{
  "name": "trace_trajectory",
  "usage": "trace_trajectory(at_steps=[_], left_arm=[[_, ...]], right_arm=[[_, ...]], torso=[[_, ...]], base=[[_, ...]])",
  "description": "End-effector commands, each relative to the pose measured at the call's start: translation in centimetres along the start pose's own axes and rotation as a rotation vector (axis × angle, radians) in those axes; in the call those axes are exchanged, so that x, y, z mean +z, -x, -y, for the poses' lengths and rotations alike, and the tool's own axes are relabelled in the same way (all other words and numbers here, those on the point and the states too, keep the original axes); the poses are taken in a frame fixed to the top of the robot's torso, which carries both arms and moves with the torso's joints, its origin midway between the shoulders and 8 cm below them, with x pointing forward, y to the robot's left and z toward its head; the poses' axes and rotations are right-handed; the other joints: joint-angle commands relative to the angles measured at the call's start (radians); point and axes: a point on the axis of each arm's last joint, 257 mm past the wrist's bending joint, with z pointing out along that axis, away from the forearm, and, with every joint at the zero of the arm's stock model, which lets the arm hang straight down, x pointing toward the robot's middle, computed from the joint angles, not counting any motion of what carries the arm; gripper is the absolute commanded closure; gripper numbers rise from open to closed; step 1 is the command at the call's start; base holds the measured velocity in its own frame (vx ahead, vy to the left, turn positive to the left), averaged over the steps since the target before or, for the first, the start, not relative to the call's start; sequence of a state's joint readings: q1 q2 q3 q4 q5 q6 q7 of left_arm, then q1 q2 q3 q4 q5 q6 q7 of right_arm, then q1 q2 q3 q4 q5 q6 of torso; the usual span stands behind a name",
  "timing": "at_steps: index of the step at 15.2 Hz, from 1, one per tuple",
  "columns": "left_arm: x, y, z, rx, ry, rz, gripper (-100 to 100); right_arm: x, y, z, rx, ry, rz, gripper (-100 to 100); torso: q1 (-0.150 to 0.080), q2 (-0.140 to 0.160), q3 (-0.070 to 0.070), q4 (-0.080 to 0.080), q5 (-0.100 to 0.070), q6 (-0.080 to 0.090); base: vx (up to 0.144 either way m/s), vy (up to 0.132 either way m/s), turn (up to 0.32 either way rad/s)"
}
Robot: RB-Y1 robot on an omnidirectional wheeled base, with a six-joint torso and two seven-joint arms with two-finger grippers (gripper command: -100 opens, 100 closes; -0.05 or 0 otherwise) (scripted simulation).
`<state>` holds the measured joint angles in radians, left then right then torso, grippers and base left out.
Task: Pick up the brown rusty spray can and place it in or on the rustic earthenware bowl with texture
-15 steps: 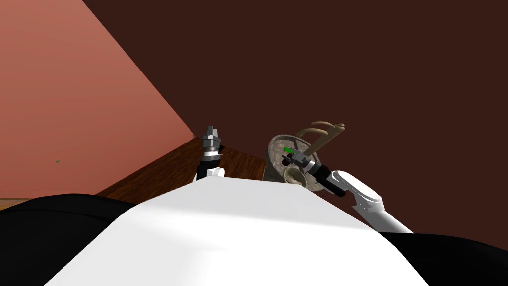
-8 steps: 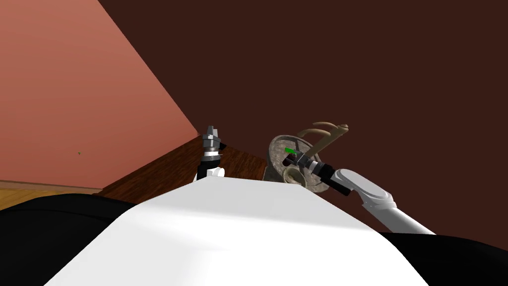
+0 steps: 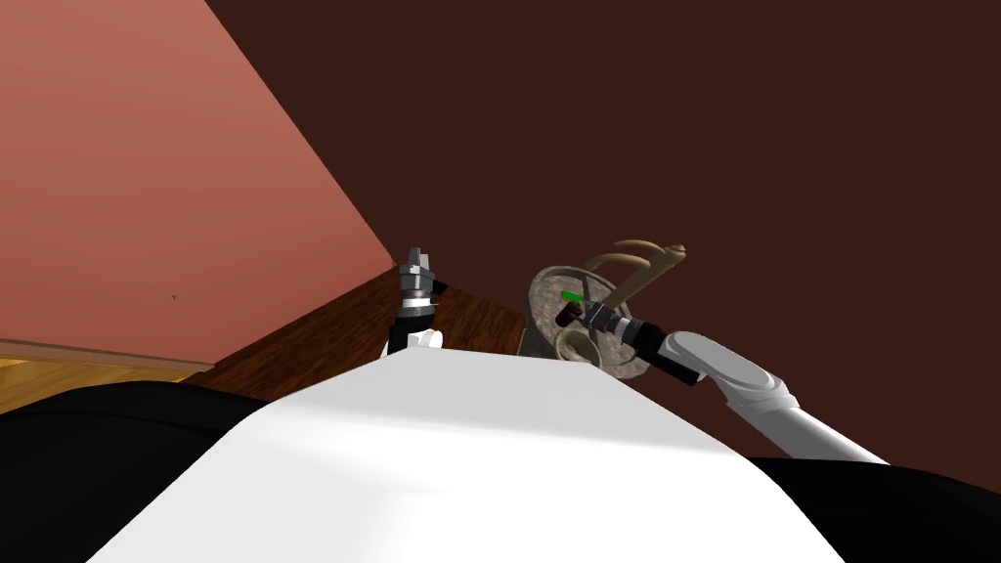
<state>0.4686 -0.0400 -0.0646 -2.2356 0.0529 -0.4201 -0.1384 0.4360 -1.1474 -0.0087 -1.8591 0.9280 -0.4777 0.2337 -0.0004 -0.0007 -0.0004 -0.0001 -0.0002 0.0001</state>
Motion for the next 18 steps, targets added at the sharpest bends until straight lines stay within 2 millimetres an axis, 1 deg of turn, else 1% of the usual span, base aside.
trace_trajectory(at_steps=[1, 2, 5, 6, 8, 9, 12, 13, 18], left_arm=[[0.0, 0.0, 0.0, 0.0, 0.0, 0.0, 0], [0.0, 0.0, 0.0, 0.0, 0.0, 0.0, 0], [0.0, 0.0, 0.0, 0.0, 0.0, 0.0, 0], [0.0, 0.0, 0.0, 0.0, 0.0, 0.0, 0], [0.0, 0.0, 0.0, 0.0, 0.0, 0.0, 0], [0.0, 0.0, 0.0, 0.0, 0.0, 0.0, 0], [0.0, 0.0, 0.0, 0.0, 0.0, 0.0, 0], [0.0, 0.0, 0.0, 0.0, 0.0, 0.0, 0], [0.0, 0.0, 0.0, 0.0, 0.0, 0.0, 0]], right_arm=[[0.0, 0.0, 0.0, 0.0, 0.0, 0.0, 100], [0.0, 0.1, 0.4, -0.004, -0.007, 0.002, 100], [0.0, 0.2, 0.3, -0.003, -0.006, 0.003, 100], [-0.3, 1.4, 1.3, -0.011, 0.002, 0.013, 100], [-0.5, 2.2, 1.8, -0.016, 0.007, 0.018, 100], [-0.7, 3.0, 2.3, -0.022, 0.014, 0.023, 100], [-1.0, 4.5, 3.2, -0.032, 0.026, 0.033, 100], [-1.3, 5.7, 3.8, -0.039, 0.035, 0.04, 100], [-1.8, 8.9, 5.1, -0.059, 0.065, 0.057, 100]], torso=[[0.0, 0.0, 0.0, 0.0, 0.0, 0.0], [0.001, 0.001, -0.001, -0.002, -0.002, 0.0], [0.001, -0.001, -0.002, -0.003, -0.002, 0.0], [0.001, -0.001, -0.002, -0.003, -0.002, 0.0], [0.001, 0.001, 0.0, -0.002, -0.001, 0.001], [0.002, 0.002, 0.001, -0.001, -0.001, 0.001], [0.003, 0.004, 0.002, 0.0, 0.0, 0.001], [0.003, 0.004, 0.002, 0.0, 0.0, 0.001], [0.004, 0.006, 0.004, 0.001, 0.001, 0.001]], base=[[0.0, 0.0, 0.0], [0.0, 0.0, 0.0], [0.0, 0.0, 0.0], [-0.018, 0.01, -0.09], [-0.043, 0.014, -0.142], [-0.051, 0.023, -0.145], [-0.048, 0.021, -0.108], [-0.055, 0.02, -0.136], [-0.054, 0.018, -0.138]])
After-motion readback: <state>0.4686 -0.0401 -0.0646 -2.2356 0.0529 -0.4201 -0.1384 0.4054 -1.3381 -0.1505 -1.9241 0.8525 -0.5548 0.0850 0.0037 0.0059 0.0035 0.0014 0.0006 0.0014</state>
